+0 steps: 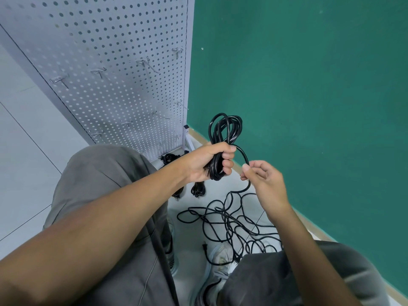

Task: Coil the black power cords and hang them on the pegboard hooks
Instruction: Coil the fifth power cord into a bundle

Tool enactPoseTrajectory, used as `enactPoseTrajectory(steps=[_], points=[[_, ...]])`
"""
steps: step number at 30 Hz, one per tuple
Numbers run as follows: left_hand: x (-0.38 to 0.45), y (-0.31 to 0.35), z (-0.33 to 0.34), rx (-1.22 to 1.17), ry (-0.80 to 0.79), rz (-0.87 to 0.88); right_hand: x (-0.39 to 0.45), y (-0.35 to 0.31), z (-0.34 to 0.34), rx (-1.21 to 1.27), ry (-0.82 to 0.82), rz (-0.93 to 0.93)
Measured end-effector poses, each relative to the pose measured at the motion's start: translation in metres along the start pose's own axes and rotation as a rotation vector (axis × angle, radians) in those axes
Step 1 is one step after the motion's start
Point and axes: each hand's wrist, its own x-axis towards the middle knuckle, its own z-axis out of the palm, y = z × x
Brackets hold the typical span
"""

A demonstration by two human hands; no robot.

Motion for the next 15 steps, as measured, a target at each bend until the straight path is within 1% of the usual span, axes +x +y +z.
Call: enactPoseTrajectory(steps=[5, 7, 10, 13, 15], points=[[0.002, -0.001, -0.005, 0.116, 0.040, -0.012, -0.007, 0.014, -0.003, -0.011, 0.073, -0.049], [0.002, -0.002, -0.007, 0.275, 0.074, 0.019, -0.010, 0.013, -0.002, 0.047, 0.133, -0.072], [0.004, -0.008, -0.009, 0.571, 0.195, 0.092, -0.013, -0.002, 0.006, 0.125, 0.194, -0.127], [0.004, -0.017, -0.008, 0.676, 0.181, 0.077, -0.013, -0.016, 0.019, 0.033, 0.225, -0.186], [0.002, -0.019, -0.003, 0.706, 0.147, 0.072, -0.009, -0.021, 0.024, -0.001, 0.268, -0.167]])
